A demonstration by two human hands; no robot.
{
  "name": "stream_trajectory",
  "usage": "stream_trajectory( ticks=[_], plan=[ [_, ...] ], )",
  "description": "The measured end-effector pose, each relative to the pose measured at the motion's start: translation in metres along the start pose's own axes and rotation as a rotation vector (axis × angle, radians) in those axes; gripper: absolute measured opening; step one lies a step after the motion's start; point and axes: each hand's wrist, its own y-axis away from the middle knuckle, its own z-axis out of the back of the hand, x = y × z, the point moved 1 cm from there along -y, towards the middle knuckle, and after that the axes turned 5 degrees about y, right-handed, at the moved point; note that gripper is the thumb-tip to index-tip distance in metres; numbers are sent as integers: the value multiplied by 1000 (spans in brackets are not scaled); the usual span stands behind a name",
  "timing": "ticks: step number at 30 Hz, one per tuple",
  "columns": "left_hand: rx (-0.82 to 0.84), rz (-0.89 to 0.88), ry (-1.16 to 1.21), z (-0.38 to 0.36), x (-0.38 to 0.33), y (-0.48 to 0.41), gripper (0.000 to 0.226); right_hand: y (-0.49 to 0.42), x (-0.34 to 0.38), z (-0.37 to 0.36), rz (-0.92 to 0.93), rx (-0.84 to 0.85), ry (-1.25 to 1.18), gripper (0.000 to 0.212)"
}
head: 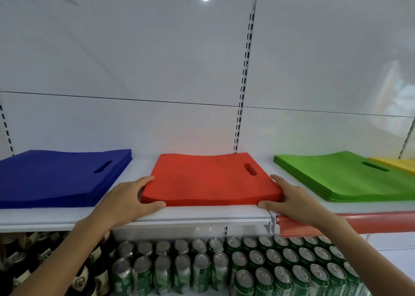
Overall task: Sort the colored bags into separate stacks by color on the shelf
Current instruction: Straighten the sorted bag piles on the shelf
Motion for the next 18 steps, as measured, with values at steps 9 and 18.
stream_trajectory(
  ticks=[9,18],
  plan=[
    [-8,-28,-67,1,5,-4,105,-5,4,-3,6,-17,36,119],
    [-279,-168,-321,-11,-21,-4,103,7,-7,-9,91,-237,-239,84]
  ],
)
